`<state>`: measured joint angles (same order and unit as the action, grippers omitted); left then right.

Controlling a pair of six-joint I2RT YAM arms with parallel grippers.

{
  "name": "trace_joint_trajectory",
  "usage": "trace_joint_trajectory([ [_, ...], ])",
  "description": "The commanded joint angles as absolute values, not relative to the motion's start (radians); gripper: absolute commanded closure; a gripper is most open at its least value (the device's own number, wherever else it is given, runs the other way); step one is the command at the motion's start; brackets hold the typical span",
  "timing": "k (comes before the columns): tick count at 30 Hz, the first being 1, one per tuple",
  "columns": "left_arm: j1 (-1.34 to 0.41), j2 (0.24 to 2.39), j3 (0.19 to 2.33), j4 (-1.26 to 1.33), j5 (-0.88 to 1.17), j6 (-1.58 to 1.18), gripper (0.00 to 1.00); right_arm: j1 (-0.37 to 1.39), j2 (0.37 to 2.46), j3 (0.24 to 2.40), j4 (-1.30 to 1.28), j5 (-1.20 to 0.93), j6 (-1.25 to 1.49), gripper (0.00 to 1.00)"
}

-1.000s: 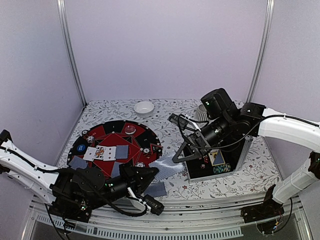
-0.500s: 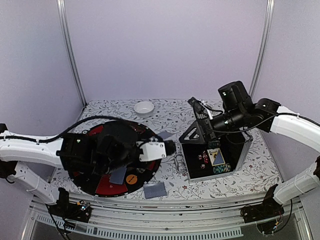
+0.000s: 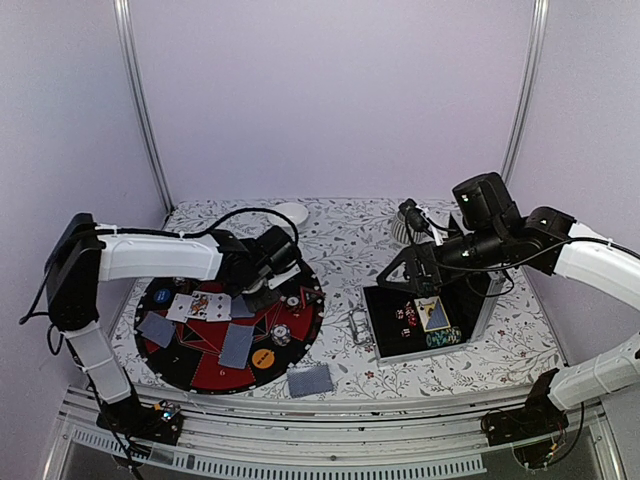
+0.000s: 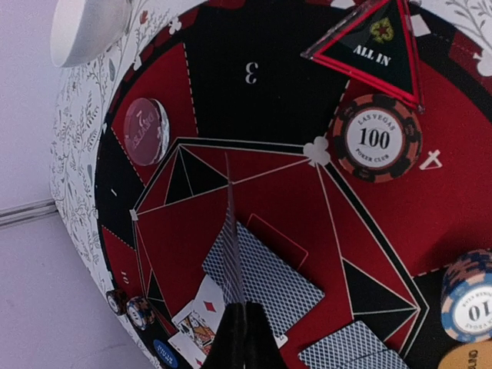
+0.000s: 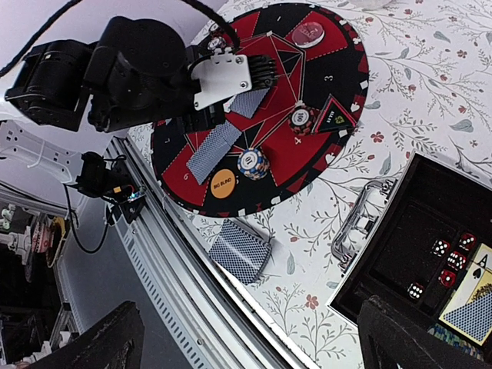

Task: Distribute texas hold em gaming equipment
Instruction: Place the poker card in the community card area.

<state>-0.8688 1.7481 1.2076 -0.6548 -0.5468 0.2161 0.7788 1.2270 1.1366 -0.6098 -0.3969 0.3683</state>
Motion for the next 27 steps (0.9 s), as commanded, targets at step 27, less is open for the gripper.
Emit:
trace_joint_trajectory([
  [27,-0.906,1.898,1.150,-0.569,-0.504,0.186,1.00,0.780,1.233,1.115,-0.588,-0.428,0.344,0.01],
])
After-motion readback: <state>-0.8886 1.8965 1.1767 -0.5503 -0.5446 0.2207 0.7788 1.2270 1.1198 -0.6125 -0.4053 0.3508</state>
